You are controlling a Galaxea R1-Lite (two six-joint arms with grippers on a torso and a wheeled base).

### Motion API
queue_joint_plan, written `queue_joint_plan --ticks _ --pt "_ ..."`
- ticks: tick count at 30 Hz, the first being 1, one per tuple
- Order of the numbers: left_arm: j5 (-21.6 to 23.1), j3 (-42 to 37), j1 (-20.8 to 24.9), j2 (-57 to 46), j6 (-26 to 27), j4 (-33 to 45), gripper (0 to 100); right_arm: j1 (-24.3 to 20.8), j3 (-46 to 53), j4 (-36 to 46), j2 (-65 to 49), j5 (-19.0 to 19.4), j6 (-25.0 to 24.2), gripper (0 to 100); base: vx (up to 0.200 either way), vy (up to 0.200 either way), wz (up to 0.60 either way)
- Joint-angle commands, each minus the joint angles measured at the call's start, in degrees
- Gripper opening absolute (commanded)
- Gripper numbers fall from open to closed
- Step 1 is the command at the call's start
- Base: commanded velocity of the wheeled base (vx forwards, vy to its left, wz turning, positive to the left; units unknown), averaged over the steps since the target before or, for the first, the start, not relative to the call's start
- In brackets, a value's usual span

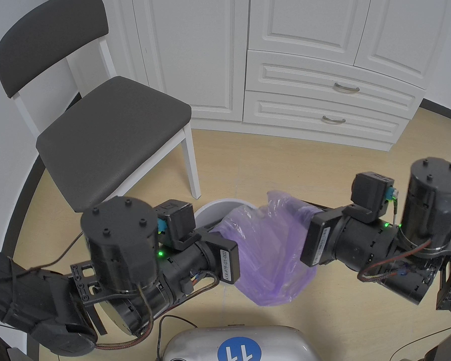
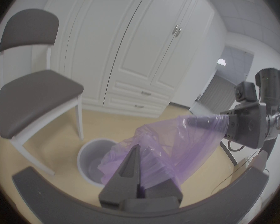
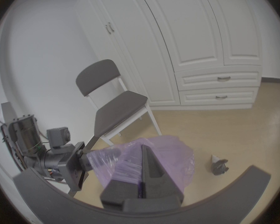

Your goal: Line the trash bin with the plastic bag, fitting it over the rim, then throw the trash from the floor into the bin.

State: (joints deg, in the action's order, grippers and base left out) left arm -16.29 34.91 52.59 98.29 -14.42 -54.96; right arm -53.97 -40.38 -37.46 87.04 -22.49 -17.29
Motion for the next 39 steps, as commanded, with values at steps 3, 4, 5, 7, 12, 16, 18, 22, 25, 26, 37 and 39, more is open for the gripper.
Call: queue_joint_plan --ticks 3,4,5,7,12,16,18,22,25,26,37,39 --pt "0.2 17.2 -4.3 -5.6 -16.0 27.4 0 1.1 -13.9 15.5 8.7 -3.5 -11.3 0 0.000 0.000 0.00" --pt "0.4 18.8 -5.0 -5.4 -17.7 29.7 0 1.5 -14.4 15.9 9.5 -3.5 -11.5 0 0.000 0.000 0.00" --pt "0.5 19.8 -5.7 -5.2 -18.6 31.2 0 1.9 -14.5 15.9 10.3 -3.5 -11.6 0 0.000 0.000 0.00" --pt "1.0 19.8 -6.7 -4.4 -18.7 31.5 0 2.5 -14.6 15.9 11.2 -3.5 -11.6 0 0.000 0.000 0.00" --pt "3.5 20.1 -7.7 -3.6 -19.3 31.3 0 2.6 -14.9 16.2 13.3 -3.0 -11.6 0 0.000 0.000 0.00" --pt "4.1 21.1 -8.2 -1.6 -19.4 32.0 0 2.6 -17.4 16.3 15.9 -2.0 -14.6 0 0.000 0.000 0.00" --pt "4.1 21.5 -8.3 -0.9 -19.5 32.2 0 2.6 -18.3 16.5 16.6 -1.9 -16.0 0 0.000 0.000 0.00" --pt "4.0 22.9 -9.3 1.7 -20.0 32.1 0 5.1 -23.6 23.7 17.5 2.5 -21.5 0 0.000 0.000 0.00" --pt "3.9 24.0 -9.6 2.4 -21.5 32.5 0 6.0 -23.7 24.7 18.8 2.5 -22.4 0 0.000 0.000 0.00" --pt "3.9 24.1 -9.7 2.6 -21.6 32.9 0 6.1 -23.5 24.7 19.0 2.5 -22.2 0 0.000 0.000 0.00" --pt "5.4 34.5 -13.1 6.2 -28.3 46.8 0 8.3 -32.7 34.6 22.0 6.1 -28.1 0 0.000 0.000 0.00" --pt "5.9 34.9 -13.7 6.7 -28.6 46.7 0 8.9 -35.4 36.8 23.1 6.2 -30.4 0 0.000 0.000 0.00"
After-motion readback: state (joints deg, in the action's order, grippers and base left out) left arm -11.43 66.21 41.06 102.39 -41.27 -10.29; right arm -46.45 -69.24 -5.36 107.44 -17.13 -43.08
